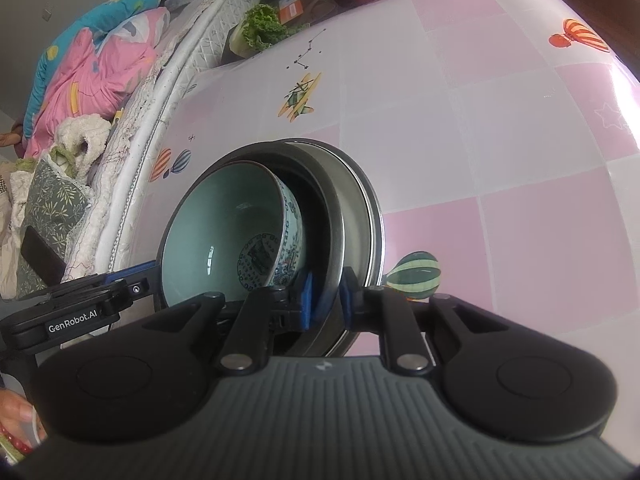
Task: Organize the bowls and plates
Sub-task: 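Lower the steel bowl onto the white plate and open both grippers, then pull both grippers back from the stacked dishes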
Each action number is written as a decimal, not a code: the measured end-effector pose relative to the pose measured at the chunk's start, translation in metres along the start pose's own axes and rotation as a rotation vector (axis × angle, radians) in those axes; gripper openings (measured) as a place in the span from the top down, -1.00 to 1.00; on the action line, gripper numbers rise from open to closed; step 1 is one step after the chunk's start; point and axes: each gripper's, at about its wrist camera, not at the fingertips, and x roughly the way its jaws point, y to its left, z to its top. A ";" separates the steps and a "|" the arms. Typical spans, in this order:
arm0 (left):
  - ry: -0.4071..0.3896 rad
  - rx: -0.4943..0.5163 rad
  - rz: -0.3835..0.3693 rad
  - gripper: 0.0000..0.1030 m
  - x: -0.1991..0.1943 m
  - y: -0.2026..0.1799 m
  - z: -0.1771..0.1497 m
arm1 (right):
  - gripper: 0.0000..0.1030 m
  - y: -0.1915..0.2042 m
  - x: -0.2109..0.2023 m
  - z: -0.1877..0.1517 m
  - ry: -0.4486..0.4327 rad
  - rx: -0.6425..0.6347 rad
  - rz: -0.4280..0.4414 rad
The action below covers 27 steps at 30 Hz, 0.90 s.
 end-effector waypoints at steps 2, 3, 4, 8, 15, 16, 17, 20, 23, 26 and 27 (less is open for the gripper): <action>-0.037 0.010 0.023 0.10 -0.008 -0.001 -0.001 | 0.69 -0.003 -0.003 0.000 -0.004 0.014 0.011; -0.051 0.014 0.029 -0.03 -0.011 -0.001 -0.001 | 0.68 -0.005 -0.005 0.000 -0.007 0.025 0.020; -0.070 0.018 0.035 -0.20 -0.016 -0.002 -0.002 | 0.67 -0.007 -0.007 -0.001 -0.010 0.035 0.028; -0.120 0.044 0.069 -0.42 -0.032 -0.008 -0.005 | 0.34 -0.010 -0.022 -0.008 -0.058 0.042 0.040; -0.192 0.090 0.138 -0.78 -0.062 -0.019 -0.008 | -0.44 0.009 -0.076 -0.034 -0.257 -0.106 -0.081; -0.198 0.094 0.145 -0.82 -0.066 -0.021 -0.008 | -0.51 0.013 -0.084 -0.040 -0.286 -0.136 -0.103; -0.203 0.095 0.149 -0.83 -0.069 -0.022 -0.009 | -0.60 0.018 -0.092 -0.045 -0.316 -0.167 -0.130; -0.213 0.098 0.156 -0.85 -0.078 -0.025 -0.011 | -0.79 0.032 -0.111 -0.062 -0.389 -0.248 -0.212; -0.214 0.095 0.152 -0.85 -0.084 -0.026 -0.014 | -0.97 0.043 -0.124 -0.078 -0.440 -0.311 -0.279; -0.213 0.095 0.155 -0.86 -0.089 -0.027 -0.018 | -0.97 0.054 -0.132 -0.094 -0.472 -0.368 -0.342; -0.214 0.095 0.156 -0.88 -0.090 -0.028 -0.020 | -0.97 0.057 -0.133 -0.099 -0.481 -0.386 -0.369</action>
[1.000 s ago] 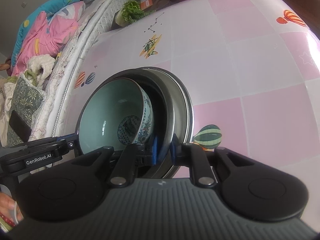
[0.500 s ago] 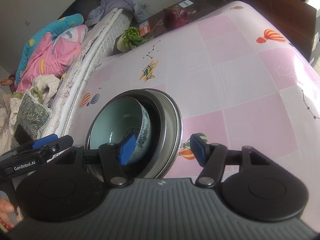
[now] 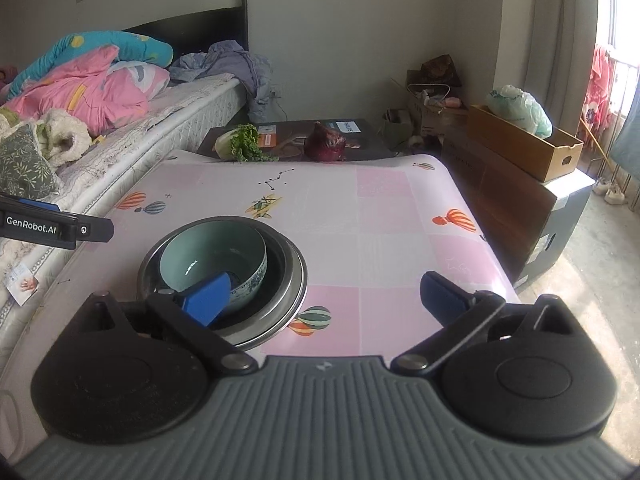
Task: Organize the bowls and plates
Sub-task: 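Pull both grippers back from the stacked dishes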
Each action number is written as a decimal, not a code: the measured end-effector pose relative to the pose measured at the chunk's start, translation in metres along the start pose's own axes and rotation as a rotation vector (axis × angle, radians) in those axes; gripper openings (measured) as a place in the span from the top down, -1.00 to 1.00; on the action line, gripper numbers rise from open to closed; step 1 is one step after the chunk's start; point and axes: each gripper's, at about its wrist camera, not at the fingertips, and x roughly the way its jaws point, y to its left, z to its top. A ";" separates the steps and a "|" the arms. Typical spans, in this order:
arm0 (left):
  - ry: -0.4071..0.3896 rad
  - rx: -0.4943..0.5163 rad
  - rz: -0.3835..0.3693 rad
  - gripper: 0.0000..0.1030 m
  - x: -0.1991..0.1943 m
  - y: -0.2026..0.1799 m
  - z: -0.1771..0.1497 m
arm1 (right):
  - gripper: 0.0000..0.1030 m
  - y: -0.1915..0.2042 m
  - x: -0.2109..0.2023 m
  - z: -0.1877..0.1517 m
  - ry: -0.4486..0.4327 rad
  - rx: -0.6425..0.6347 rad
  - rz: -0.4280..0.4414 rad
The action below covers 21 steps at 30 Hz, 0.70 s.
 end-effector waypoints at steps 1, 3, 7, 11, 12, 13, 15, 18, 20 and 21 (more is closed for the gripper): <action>-0.001 0.001 0.002 -0.90 -0.003 -0.001 -0.002 | -0.97 0.006 -0.007 -0.004 -0.009 -0.025 -0.030; -0.004 0.006 0.008 -0.93 -0.008 -0.002 -0.004 | -0.97 0.013 -0.014 -0.010 -0.017 -0.063 -0.071; -0.015 0.014 0.025 -0.97 -0.019 -0.003 -0.009 | -0.97 0.030 -0.026 -0.021 -0.028 -0.134 -0.128; -0.020 0.015 0.011 -0.99 -0.026 -0.004 -0.013 | -0.97 0.039 -0.030 -0.024 -0.024 -0.118 -0.121; -0.022 0.013 0.005 -0.99 -0.028 -0.004 -0.015 | -0.97 0.041 -0.030 -0.024 -0.017 -0.103 -0.117; -0.024 0.011 -0.003 -0.99 -0.030 -0.004 -0.017 | -0.97 0.042 -0.029 -0.024 -0.010 -0.087 -0.115; -0.023 0.003 -0.015 -0.99 -0.033 -0.002 -0.020 | -0.97 0.048 -0.028 -0.024 -0.005 -0.059 -0.121; -0.021 -0.012 0.013 -0.99 -0.037 0.001 -0.026 | -0.97 0.054 -0.024 -0.027 0.031 -0.036 -0.102; 0.010 -0.025 0.066 -0.99 -0.037 0.003 -0.029 | -0.97 0.055 -0.020 -0.030 0.078 -0.006 -0.092; 0.031 -0.027 0.082 -0.99 -0.036 0.004 -0.030 | -0.97 0.055 -0.017 -0.030 0.100 0.013 -0.083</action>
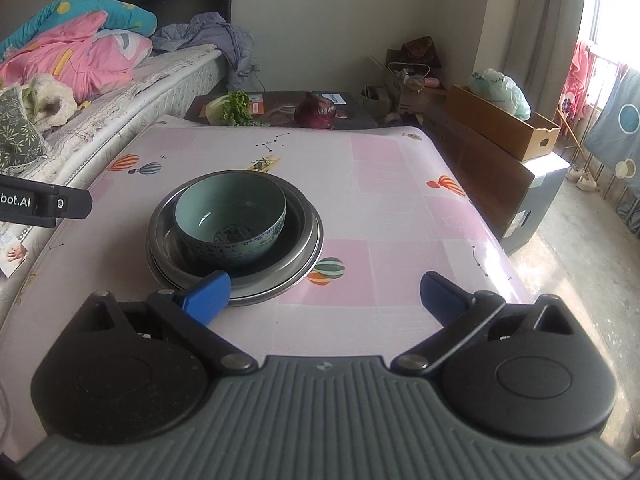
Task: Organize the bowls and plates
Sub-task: 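Pull both grippers back from the stacked dishes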
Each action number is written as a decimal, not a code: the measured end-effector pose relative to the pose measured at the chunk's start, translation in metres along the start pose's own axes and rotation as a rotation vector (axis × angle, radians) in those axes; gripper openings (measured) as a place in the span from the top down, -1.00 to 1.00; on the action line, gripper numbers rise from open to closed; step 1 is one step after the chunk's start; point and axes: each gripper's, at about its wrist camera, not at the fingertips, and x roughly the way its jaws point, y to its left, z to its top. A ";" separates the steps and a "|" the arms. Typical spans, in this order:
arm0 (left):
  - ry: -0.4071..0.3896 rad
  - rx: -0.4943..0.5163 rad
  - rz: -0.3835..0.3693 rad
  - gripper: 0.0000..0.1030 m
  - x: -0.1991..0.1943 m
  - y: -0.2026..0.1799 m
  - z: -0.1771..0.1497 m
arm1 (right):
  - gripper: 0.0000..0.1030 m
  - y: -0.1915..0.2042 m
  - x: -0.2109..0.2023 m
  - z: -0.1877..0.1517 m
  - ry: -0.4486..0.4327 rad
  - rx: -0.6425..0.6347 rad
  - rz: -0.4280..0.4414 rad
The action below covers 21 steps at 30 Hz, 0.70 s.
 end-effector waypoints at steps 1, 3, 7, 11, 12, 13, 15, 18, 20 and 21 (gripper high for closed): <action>0.015 -0.004 0.001 -0.99 0.001 0.002 -0.002 | -0.97 0.000 0.003 0.000 0.020 0.018 0.008; 0.051 -0.012 -0.012 -0.99 0.003 0.007 -0.006 | -0.97 -0.001 0.008 0.000 0.053 0.053 0.011; 0.095 -0.058 -0.052 -0.99 0.006 0.016 -0.017 | -0.97 -0.001 0.021 -0.001 0.095 0.095 -0.001; 0.107 -0.044 -0.043 -0.99 0.010 0.016 -0.022 | -0.97 0.001 0.031 -0.004 0.128 0.077 -0.013; 0.109 -0.037 -0.039 -0.99 0.011 0.015 -0.023 | -0.97 0.002 0.032 -0.005 0.132 0.072 -0.015; 0.113 -0.029 -0.036 -0.99 0.013 0.014 -0.023 | -0.97 0.002 0.033 -0.005 0.137 0.069 -0.018; 0.119 -0.025 -0.028 -0.99 0.015 0.013 -0.025 | -0.97 0.003 0.035 -0.006 0.144 0.069 -0.020; 0.130 -0.012 -0.019 -0.99 0.019 0.009 -0.027 | -0.97 0.001 0.037 -0.005 0.156 0.084 -0.013; 0.142 -0.003 -0.008 -0.99 0.023 0.006 -0.027 | -0.97 -0.002 0.038 -0.004 0.165 0.096 -0.003; 0.146 0.000 -0.005 -0.99 0.024 0.005 -0.027 | -0.97 -0.002 0.038 -0.004 0.169 0.099 0.000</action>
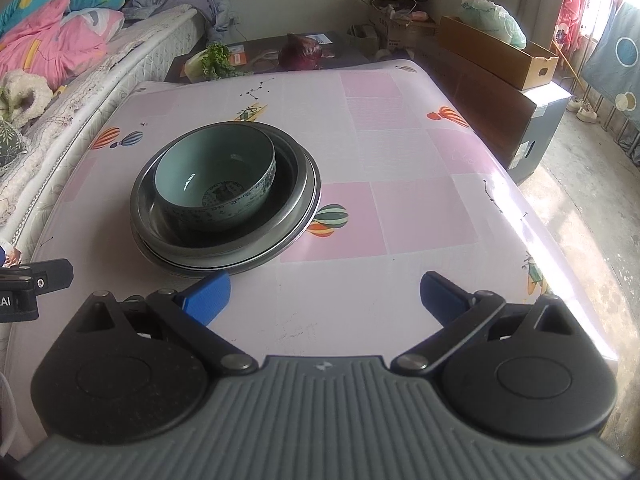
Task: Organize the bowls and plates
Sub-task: 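Pull both grippers back from the stacked dishes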
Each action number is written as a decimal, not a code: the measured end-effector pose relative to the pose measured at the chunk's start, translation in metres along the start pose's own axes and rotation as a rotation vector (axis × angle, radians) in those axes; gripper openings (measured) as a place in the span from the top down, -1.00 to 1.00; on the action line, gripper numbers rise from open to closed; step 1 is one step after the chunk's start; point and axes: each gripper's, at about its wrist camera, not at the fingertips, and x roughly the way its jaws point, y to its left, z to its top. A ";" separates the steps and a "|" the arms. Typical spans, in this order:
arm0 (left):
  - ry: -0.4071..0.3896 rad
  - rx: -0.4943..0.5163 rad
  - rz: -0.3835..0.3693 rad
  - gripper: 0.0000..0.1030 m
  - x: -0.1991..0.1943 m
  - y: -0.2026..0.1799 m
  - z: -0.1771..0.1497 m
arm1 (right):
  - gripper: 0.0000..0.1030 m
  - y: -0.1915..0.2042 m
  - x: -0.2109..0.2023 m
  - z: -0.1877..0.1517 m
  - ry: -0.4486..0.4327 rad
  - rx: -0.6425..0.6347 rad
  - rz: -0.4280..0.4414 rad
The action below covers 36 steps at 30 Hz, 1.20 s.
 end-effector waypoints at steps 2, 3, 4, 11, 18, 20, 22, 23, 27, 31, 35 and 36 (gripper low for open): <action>0.005 0.005 0.004 -0.99 0.002 -0.002 0.000 | -0.97 -0.001 -0.001 0.000 0.000 0.001 0.004; 0.008 0.007 0.005 -0.99 0.002 -0.002 0.000 | -0.97 -0.001 -0.002 0.000 -0.001 0.001 0.004; 0.012 0.008 0.005 -0.99 0.003 -0.003 0.000 | -0.97 -0.001 -0.003 0.000 -0.002 0.000 0.004; 0.037 0.016 0.009 -0.99 0.008 -0.009 -0.001 | -0.97 -0.003 -0.003 0.000 -0.004 -0.002 0.000; 0.061 0.023 0.009 -0.99 0.013 -0.012 -0.001 | -0.97 -0.005 0.000 -0.001 0.005 -0.003 -0.005; 0.063 0.023 0.006 -0.99 0.013 -0.012 -0.001 | -0.97 -0.005 0.001 -0.001 0.007 0.001 -0.003; 0.063 0.025 0.006 -0.99 0.013 -0.013 -0.002 | -0.97 -0.006 0.002 -0.001 0.008 0.004 -0.003; 0.065 0.027 0.007 -0.99 0.013 -0.013 -0.002 | -0.97 -0.005 0.002 -0.001 0.008 0.005 -0.003; 0.070 0.025 0.003 -0.99 0.014 -0.012 -0.002 | -0.97 -0.006 0.003 -0.002 0.012 0.007 -0.004; 0.073 0.025 0.003 -0.99 0.015 -0.012 -0.002 | -0.97 -0.006 0.003 -0.002 0.013 0.007 -0.005; 0.080 0.026 -0.002 -0.99 0.016 -0.012 -0.003 | -0.97 -0.006 0.003 -0.002 0.011 0.008 -0.007; 0.080 0.026 -0.002 -0.99 0.016 -0.012 -0.003 | -0.97 -0.006 0.003 -0.002 0.012 0.008 -0.007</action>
